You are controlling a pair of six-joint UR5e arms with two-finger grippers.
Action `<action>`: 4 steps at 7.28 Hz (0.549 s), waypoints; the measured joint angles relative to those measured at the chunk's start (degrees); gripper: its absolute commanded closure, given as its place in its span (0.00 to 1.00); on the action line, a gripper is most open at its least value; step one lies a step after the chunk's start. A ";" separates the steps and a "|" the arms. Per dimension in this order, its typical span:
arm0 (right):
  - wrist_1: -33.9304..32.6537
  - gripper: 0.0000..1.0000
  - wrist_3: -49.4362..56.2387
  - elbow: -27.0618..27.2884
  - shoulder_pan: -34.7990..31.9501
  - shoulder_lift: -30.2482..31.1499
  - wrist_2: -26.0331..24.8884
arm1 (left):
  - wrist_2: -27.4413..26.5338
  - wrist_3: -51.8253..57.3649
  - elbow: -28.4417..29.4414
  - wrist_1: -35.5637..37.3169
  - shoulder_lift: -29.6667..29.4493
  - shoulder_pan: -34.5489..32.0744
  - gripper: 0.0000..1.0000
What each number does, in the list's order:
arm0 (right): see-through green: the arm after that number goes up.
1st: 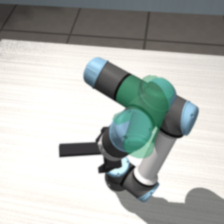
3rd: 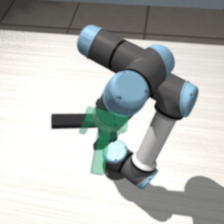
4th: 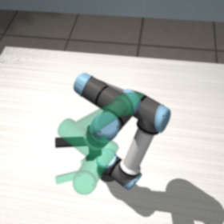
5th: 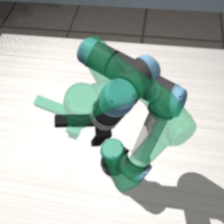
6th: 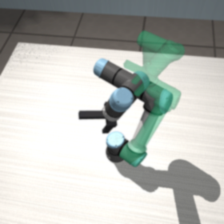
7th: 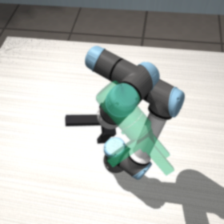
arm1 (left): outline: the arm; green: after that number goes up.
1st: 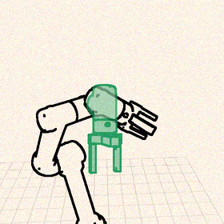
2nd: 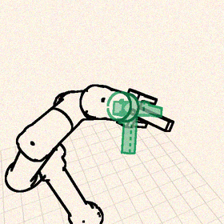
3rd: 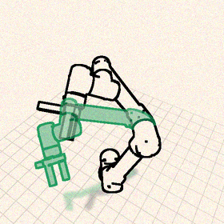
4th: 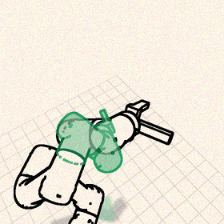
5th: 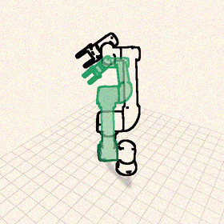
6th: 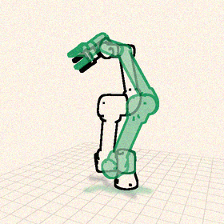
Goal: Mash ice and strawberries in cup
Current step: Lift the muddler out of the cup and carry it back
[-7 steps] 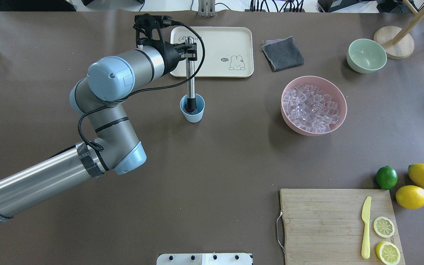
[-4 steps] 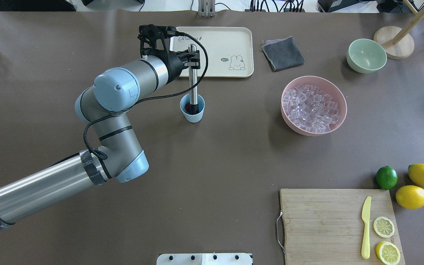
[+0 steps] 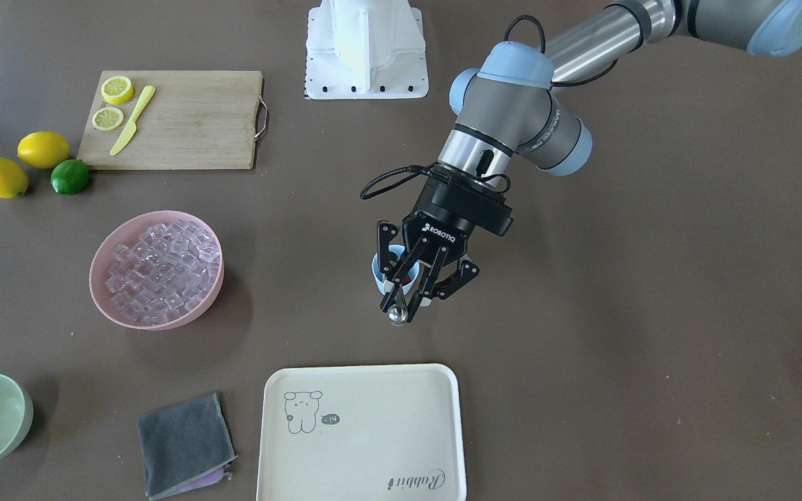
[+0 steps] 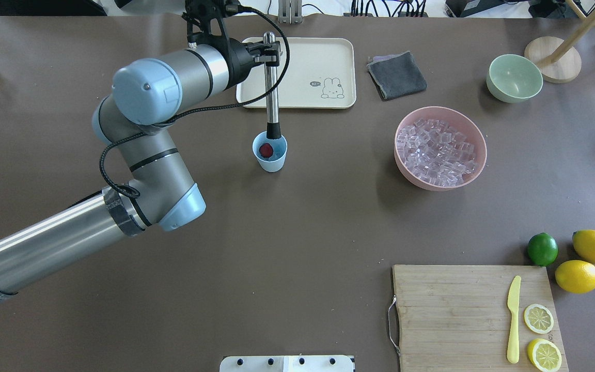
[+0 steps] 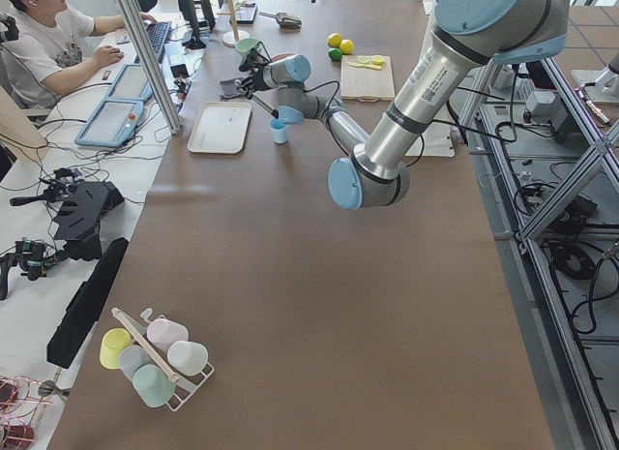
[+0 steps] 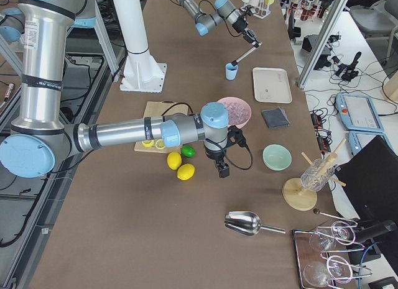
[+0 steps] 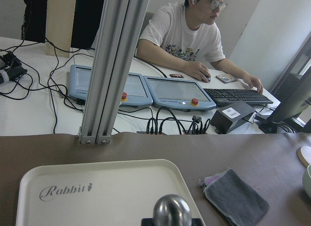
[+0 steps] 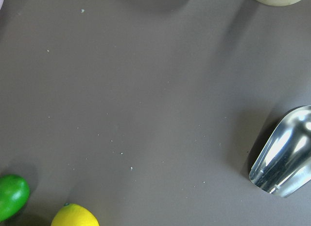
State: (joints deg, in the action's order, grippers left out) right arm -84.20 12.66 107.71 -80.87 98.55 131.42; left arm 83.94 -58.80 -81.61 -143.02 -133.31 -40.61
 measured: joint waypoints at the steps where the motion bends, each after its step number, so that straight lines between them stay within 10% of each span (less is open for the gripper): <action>1: 0.00 0.01 0.00 -0.01 -0.01 0.03 0.04 | 4.47 0.17 -0.08 0.68 0.48 -3.64 1.00; 4: 0.00 0.01 -0.11 0.13 -0.05 0.27 0.26 | 18.99 2.93 2.33 1.73 9.38 -14.58 1.00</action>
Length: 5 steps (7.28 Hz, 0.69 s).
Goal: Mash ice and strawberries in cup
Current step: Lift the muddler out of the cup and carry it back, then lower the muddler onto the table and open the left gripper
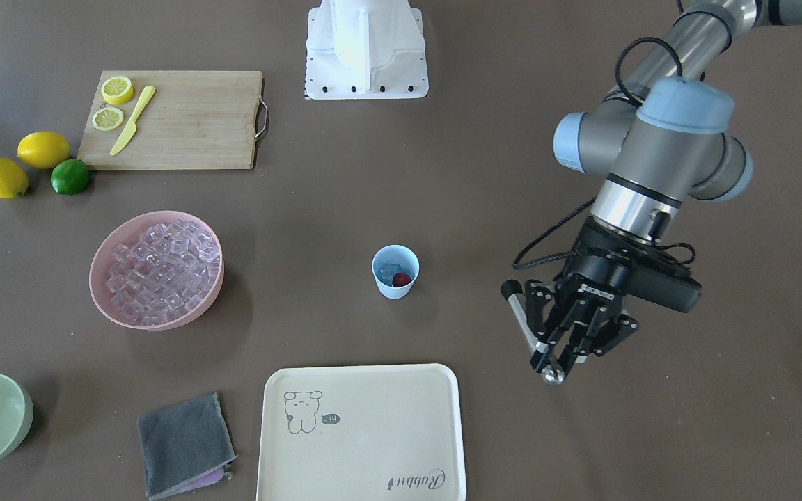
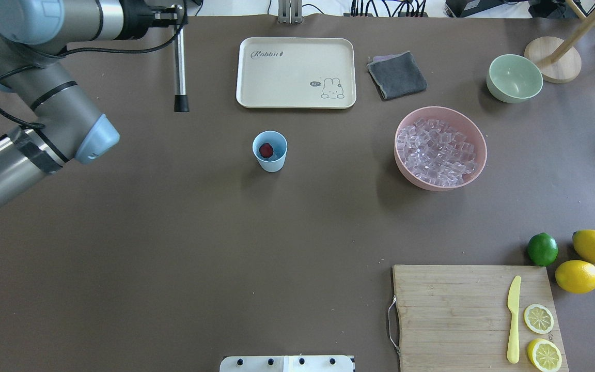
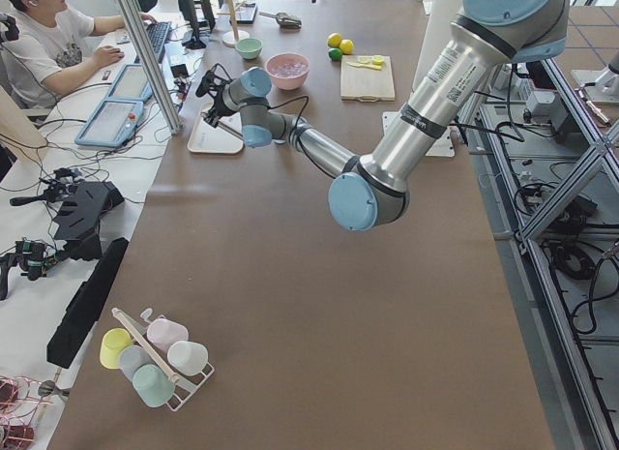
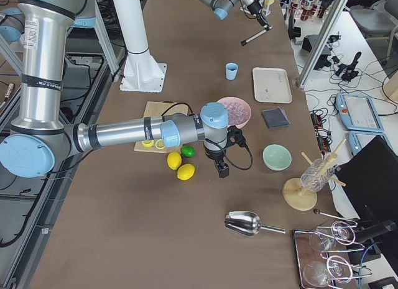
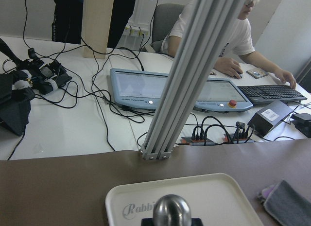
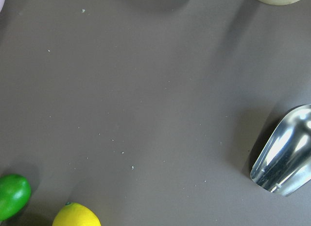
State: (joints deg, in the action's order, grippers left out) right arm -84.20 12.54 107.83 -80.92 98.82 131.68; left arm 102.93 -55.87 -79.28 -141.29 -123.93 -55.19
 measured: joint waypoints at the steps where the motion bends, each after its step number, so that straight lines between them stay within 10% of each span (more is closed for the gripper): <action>1: 0.00 0.01 0.06 0.05 -0.02 0.20 0.14 | 3.97 1.85 1.05 0.11 4.16 -2.70 1.00; 5: 0.05 0.01 0.06 0.25 -0.03 0.01 -0.18 | 15.36 16.70 9.57 2.41 17.02 -12.47 1.00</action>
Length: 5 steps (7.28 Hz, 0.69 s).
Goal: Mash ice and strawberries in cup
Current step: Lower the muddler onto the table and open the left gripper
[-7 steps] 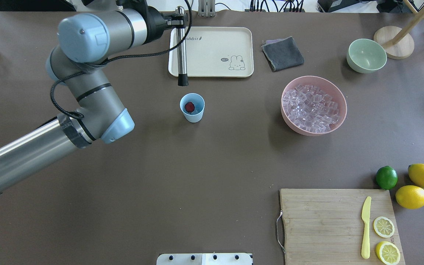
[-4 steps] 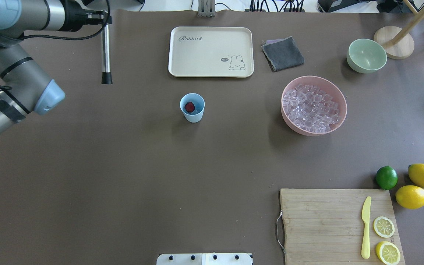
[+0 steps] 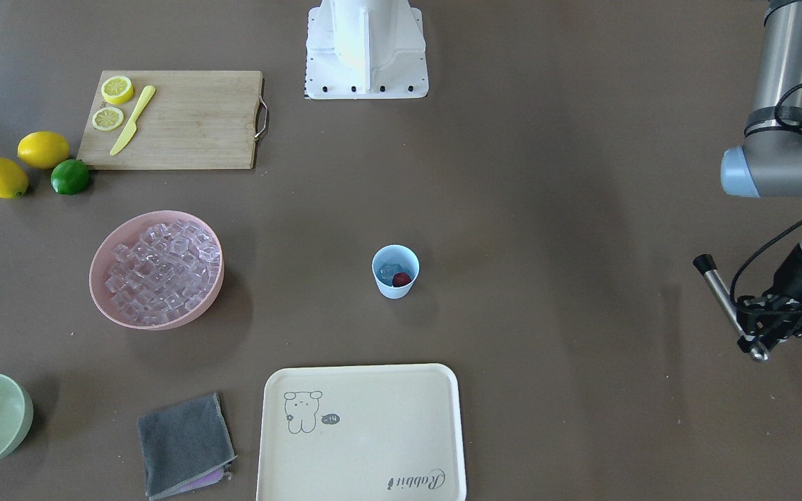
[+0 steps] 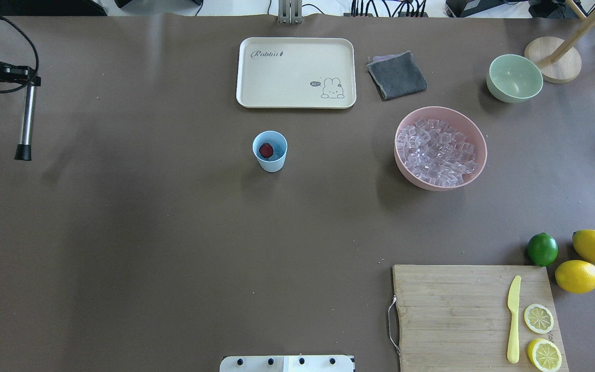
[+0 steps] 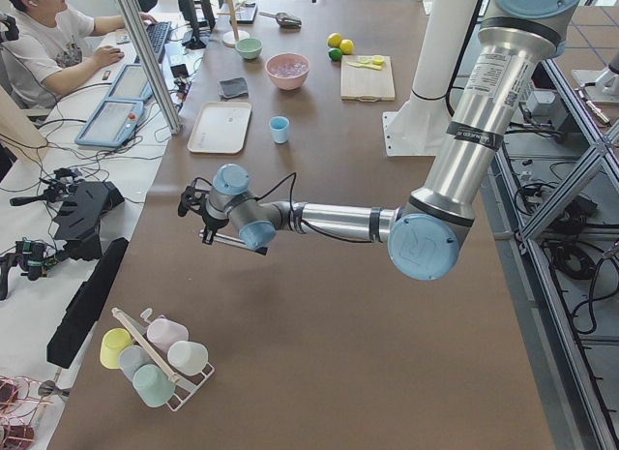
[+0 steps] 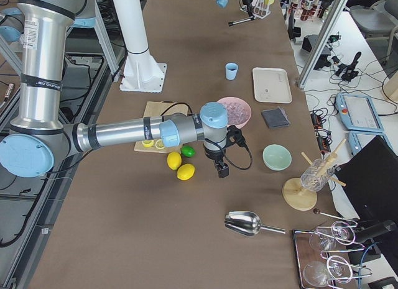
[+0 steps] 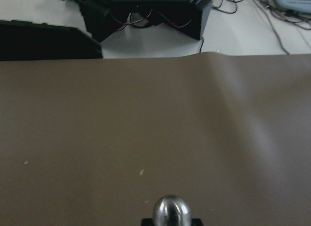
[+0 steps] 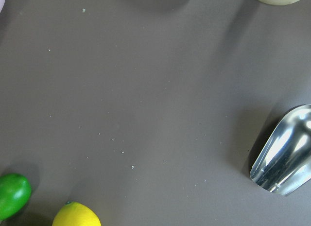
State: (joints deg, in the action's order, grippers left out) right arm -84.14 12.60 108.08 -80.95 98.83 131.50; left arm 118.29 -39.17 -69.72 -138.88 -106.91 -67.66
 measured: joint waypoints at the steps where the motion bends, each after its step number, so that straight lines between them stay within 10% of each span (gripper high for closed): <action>1: 0.02 0.01 -0.02 0.20 0.00 0.07 -0.06 | 0.80 3.96 0.69 1.04 2.20 -0.93 1.00; 5: -0.04 0.01 -0.11 0.39 0.00 0.14 -0.10 | 5.81 8.50 1.04 4.33 4.14 -0.22 0.92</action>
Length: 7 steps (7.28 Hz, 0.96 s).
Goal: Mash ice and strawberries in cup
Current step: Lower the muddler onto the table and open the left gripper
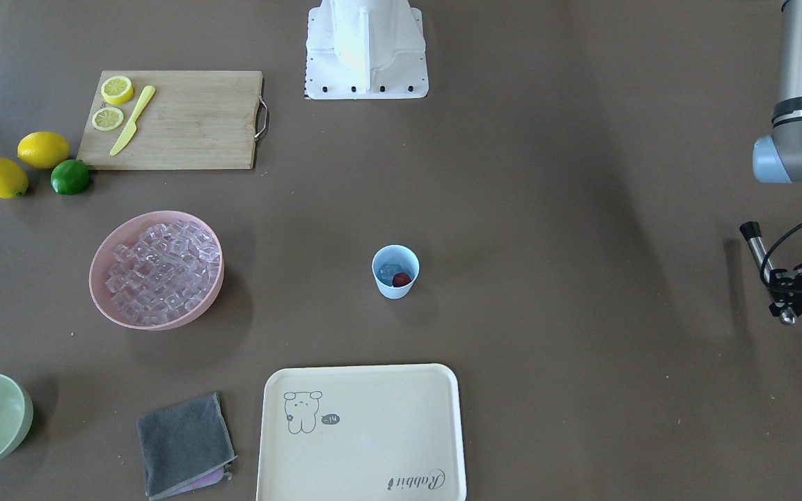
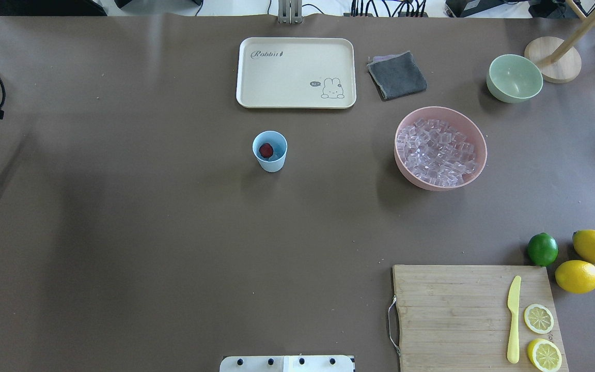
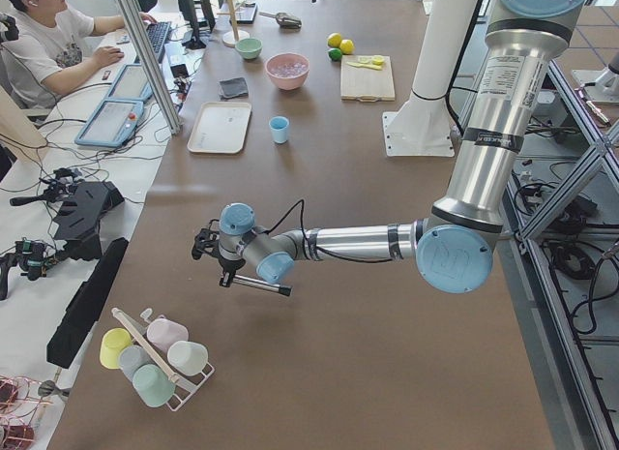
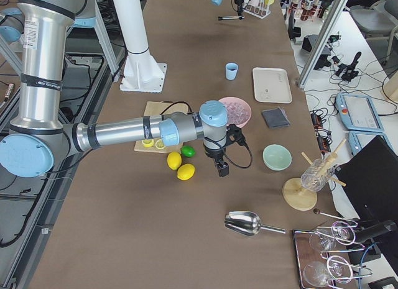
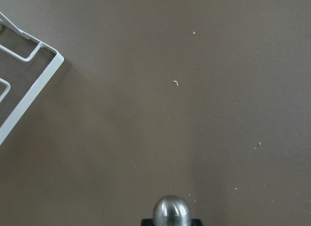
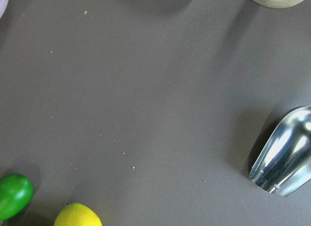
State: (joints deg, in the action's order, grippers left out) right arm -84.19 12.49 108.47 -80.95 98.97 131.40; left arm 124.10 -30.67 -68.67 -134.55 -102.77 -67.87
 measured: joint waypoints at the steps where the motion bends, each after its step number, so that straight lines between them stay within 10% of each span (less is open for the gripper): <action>1: -0.01 0.01 0.01 -0.20 0.00 0.00 -0.04 | 1.53 -0.05 -0.14 0.70 -0.04 0.47 0.04; 5: -0.01 0.01 0.00 -0.38 0.03 0.12 -0.10 | 5.26 -1.58 -2.93 4.65 -1.77 -0.08 0.02; 7: -0.16 0.01 -0.63 -0.37 0.02 -0.01 0.08 | 11.72 -1.68 -8.80 18.11 -6.17 -5.94 0.02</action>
State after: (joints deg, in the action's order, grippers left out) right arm -84.35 11.86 108.10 -80.93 98.96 131.48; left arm 135.82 -32.35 -77.47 -116.44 -108.94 -73.81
